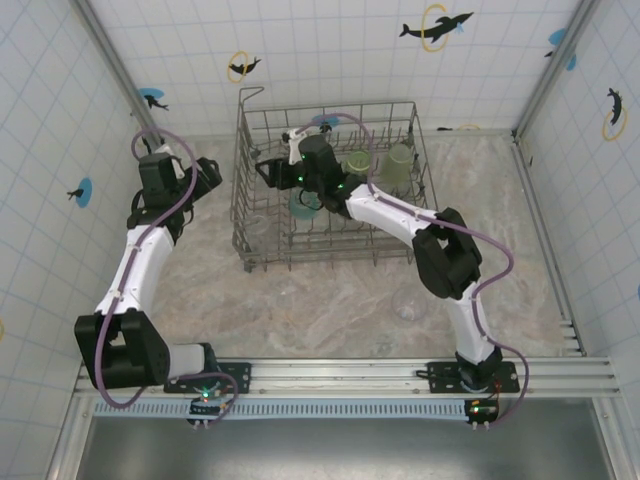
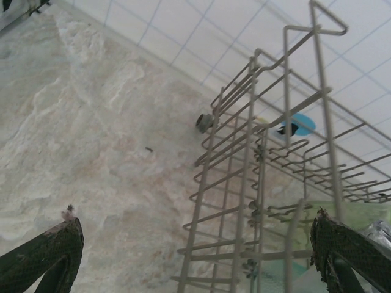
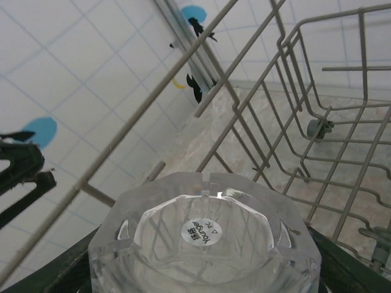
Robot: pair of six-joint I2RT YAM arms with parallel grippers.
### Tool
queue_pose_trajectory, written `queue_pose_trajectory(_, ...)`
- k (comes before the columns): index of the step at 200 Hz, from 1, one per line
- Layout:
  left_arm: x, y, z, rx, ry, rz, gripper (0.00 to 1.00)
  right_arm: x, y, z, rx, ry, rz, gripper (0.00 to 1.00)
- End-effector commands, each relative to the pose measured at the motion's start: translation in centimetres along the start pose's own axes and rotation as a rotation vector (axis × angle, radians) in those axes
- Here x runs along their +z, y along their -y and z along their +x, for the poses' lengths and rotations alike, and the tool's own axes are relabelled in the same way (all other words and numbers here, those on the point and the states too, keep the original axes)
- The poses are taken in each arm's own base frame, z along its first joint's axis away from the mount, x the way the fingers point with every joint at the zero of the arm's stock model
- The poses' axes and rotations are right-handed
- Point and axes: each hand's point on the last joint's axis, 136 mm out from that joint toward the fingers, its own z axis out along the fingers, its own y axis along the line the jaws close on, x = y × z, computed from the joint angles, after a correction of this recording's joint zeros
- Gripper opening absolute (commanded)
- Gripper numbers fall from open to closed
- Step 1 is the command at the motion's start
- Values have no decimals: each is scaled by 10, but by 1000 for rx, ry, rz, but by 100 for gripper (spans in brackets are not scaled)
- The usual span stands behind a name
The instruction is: Load the cups into the dish rack
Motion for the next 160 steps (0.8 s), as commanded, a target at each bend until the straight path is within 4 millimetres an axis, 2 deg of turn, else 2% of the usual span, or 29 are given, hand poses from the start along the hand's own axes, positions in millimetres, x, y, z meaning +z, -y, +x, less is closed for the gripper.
queue_pose_trajectory(1,4,-12,7,26,-11,-20,97,9,-12,-14,-147,62,-4,32)
queue_pose_trajectory(23,5,-21,11,28,-13,-39,97,18,-12,-4,-167,59,-6,32)
queue_pose_trajectory(49,4,-23,9,38,-6,-41,97,30,-10,12,-204,50,12,32)
queue_pose_trajectory(54,6,-28,20,37,-28,-51,97,31,-10,13,-213,53,17,32)
queue_pose_trajectory(69,5,-30,22,42,-30,-54,97,35,-11,19,-236,53,22,33)
queue_pose_trajectory(99,4,-33,27,48,-33,-58,97,41,-13,24,-244,70,30,33)
queue_pose_trajectory(130,5,-34,32,47,-48,-50,98,40,-23,15,-254,118,21,35)
queue_pose_trajectory(132,6,-34,32,47,-48,-49,97,46,-18,24,-254,102,27,35)
queue_pose_trajectory(135,6,-34,33,46,-51,-47,97,47,-17,27,-255,99,28,35)
queue_pose_trajectory(160,8,-35,38,41,-61,-41,97,54,-17,32,-258,108,24,36)
